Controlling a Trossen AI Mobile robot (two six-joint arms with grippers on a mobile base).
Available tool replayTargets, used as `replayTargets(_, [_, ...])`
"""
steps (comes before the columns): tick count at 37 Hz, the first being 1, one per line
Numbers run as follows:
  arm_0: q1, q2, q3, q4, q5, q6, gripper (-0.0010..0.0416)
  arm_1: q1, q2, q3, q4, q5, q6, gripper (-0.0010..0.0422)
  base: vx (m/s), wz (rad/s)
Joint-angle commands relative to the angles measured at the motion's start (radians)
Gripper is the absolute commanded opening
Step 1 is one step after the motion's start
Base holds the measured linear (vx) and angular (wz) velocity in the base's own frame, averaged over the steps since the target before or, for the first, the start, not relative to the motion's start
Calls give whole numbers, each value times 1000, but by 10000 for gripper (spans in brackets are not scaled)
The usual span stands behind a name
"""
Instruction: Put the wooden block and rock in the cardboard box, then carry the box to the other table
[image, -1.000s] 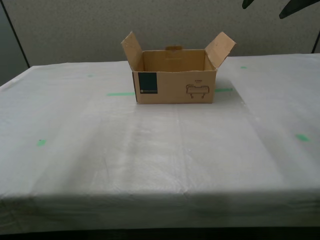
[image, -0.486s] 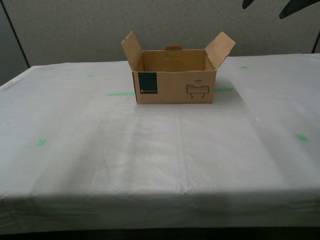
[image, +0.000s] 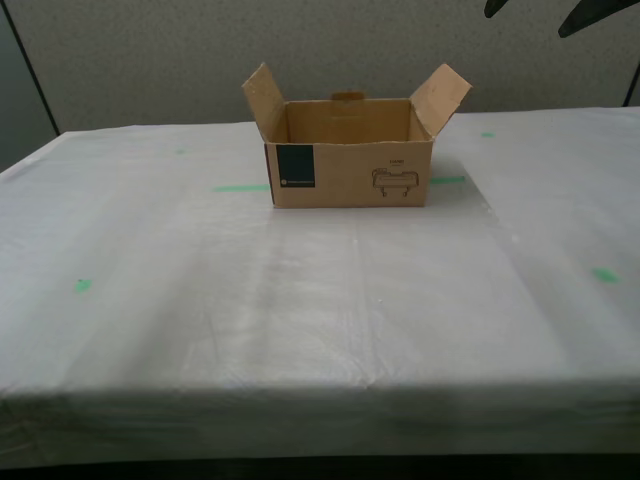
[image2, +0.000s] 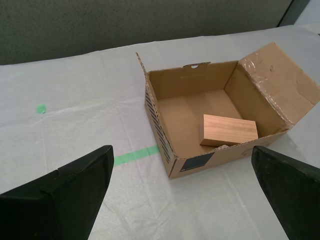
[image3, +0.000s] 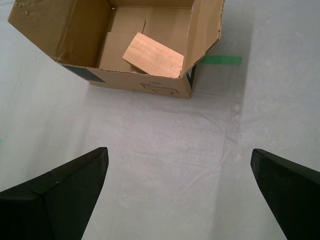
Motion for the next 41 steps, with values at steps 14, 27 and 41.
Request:
replayTargets(14, [0, 0, 1, 0, 3, 1, 398, 0, 0, 1, 2, -2, 1, 378, 0, 0])
replayTargets(27, [0, 0, 1, 0, 3, 1, 398, 0, 0, 1, 2, -2, 1, 378, 0, 0])
replayTargets(41, [0, 0, 1, 0, 3, 1, 399, 0, 0, 1, 2, -2, 1, 378, 0, 0])
